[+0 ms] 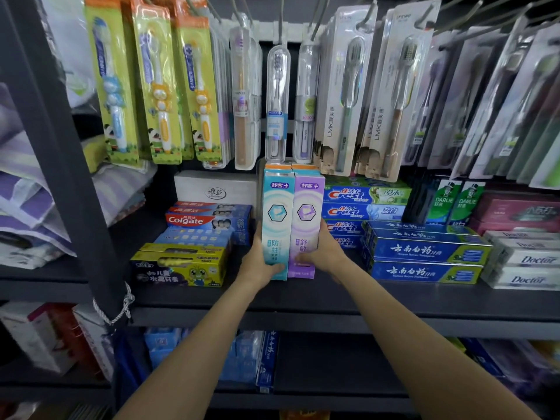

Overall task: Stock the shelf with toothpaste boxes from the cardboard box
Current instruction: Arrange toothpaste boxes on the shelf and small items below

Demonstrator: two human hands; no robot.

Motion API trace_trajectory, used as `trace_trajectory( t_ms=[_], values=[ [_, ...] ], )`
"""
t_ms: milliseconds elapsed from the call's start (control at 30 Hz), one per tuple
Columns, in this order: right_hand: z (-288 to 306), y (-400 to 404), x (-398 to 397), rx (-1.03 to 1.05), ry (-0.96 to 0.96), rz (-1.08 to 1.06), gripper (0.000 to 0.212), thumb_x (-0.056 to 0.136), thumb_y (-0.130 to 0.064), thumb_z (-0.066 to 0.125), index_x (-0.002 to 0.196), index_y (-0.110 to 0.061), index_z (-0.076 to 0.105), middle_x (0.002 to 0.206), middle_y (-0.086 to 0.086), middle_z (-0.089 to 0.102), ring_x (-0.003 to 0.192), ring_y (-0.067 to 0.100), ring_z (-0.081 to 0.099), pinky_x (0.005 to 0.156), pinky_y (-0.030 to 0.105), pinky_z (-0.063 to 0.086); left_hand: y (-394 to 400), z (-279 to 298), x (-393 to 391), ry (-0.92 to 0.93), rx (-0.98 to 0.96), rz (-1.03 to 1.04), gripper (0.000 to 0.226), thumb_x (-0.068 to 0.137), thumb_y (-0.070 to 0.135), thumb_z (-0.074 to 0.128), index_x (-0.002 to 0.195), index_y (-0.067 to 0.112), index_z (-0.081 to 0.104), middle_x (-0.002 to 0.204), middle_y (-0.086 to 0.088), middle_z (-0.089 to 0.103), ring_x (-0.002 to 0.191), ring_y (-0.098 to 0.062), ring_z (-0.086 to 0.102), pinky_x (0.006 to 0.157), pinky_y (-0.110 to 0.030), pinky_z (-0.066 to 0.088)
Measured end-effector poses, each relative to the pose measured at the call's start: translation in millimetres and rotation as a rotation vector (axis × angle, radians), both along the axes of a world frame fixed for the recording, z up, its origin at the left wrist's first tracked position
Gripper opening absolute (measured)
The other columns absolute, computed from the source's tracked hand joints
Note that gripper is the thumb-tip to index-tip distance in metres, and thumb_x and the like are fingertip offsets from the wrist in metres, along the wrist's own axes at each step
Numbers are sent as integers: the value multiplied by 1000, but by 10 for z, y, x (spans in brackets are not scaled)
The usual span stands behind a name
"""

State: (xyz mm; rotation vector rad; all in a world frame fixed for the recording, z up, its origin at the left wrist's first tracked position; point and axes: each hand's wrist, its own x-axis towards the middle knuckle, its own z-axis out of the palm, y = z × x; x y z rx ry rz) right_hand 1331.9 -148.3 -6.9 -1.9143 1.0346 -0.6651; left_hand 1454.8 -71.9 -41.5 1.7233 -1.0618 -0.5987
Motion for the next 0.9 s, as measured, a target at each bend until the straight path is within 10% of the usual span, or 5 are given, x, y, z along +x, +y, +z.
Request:
trace_trajectory(
  t_ms=[900],
  values=[
    [-193,30,-80,-160,157,-3,108,76,-2,72,149,-16,-6,142,11,41,130,27,42,102,36,39,-17,-41,52,-60,10,-31,98,77,-4,66,146,34,8,135,-6,50,124,-25,49,99,-50,45]
  ],
)
